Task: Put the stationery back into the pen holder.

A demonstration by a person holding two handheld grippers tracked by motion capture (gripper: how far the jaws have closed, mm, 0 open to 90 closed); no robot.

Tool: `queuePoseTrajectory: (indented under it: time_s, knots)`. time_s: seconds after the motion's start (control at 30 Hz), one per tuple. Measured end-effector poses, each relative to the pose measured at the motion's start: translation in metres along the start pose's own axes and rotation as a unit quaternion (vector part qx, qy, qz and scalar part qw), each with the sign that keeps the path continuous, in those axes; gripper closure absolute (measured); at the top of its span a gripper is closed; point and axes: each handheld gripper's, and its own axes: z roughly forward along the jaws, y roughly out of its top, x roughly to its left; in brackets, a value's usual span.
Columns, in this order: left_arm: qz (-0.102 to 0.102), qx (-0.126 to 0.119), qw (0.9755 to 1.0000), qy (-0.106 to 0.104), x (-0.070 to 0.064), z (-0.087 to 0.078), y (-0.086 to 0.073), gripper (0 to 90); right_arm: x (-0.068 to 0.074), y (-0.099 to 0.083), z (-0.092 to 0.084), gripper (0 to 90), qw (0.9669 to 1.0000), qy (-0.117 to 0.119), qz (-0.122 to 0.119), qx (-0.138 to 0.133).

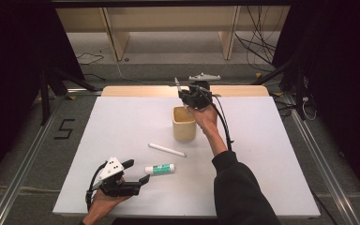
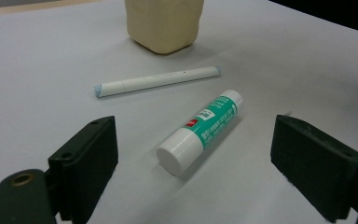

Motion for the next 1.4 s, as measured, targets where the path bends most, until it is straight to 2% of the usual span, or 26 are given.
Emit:
queuePoseTrajectory:
  time_s: [0.47,1.4]
  knots:
    - [0.000,0.000,1.0000,0.000,0.000,0.000,0.000,14.6,0.004,-0.007,0.008,79.7,0.9999,0.002,-0.010,0.010]
    - [0.002,0.001,1.0000,0.001,0.000,0.000,0.000,14.6,0.006,-0.024,0.018,79.5,0.9997,0.012,-0.004,0.023]
